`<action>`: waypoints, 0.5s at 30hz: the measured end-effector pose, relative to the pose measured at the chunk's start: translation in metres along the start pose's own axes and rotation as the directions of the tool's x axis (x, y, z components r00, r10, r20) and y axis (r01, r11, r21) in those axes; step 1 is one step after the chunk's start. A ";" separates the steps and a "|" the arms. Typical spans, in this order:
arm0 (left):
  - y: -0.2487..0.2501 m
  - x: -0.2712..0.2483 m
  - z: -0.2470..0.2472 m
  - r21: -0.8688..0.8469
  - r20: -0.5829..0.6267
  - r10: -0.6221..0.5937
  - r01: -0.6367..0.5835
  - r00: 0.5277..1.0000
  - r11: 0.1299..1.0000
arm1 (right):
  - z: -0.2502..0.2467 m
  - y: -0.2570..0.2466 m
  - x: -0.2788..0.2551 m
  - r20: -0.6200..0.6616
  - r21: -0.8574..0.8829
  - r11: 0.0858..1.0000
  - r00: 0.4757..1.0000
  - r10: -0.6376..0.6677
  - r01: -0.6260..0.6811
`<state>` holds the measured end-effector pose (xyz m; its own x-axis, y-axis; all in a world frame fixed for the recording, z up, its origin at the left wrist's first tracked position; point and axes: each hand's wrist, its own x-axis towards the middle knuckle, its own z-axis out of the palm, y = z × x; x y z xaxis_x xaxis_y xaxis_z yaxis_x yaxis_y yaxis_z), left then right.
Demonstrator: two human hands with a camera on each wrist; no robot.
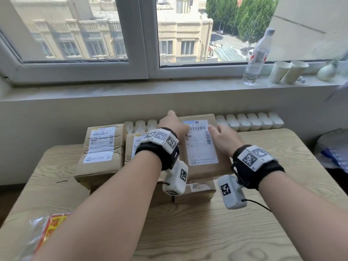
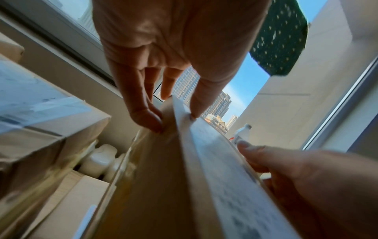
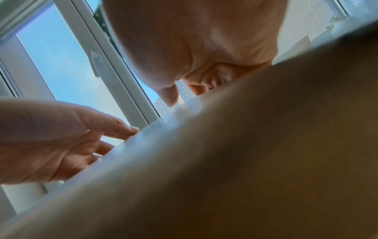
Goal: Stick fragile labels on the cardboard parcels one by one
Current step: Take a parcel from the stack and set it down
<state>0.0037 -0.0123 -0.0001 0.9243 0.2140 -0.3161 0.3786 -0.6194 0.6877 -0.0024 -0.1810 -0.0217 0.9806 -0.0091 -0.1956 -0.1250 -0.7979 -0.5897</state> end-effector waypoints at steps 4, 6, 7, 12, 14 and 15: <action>0.003 -0.032 -0.007 -0.357 0.052 -0.016 0.033 0.999 0.933 | -0.021 0.003 -0.034 -0.036 0.058 0.995 0.996 -0.077 0.079; 0.002 -0.050 -0.006 -0.398 0.073 0.012 0.018 0.997 0.917 | -0.029 0.004 -0.053 -0.060 0.078 0.989 0.991 -0.120 0.124; 0.001 -0.059 -0.006 -0.409 0.074 0.022 0.010 0.997 0.912 | -0.032 0.006 -0.063 -0.077 0.089 0.986 0.988 -0.134 0.141; -0.016 -0.113 0.000 -0.381 0.195 0.050 0.029 0.980 0.924 | -0.037 0.031 -0.111 -0.127 0.225 0.956 0.978 -0.163 0.188; -0.029 -0.130 0.005 -0.345 0.250 0.075 0.016 0.965 0.939 | -0.033 0.047 -0.129 -0.118 0.310 0.930 0.979 -0.169 0.198; -0.036 -0.139 0.008 -0.339 0.258 0.079 0.013 0.963 0.941 | -0.029 0.054 -0.138 -0.096 0.357 0.914 0.981 -0.171 0.194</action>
<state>-0.1387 -0.0258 0.0140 0.9075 -0.0379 -0.4183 0.3848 -0.3241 0.8642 -0.1400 -0.2406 -0.0039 0.9974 0.0698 -0.0159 0.0224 -0.5155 -0.8566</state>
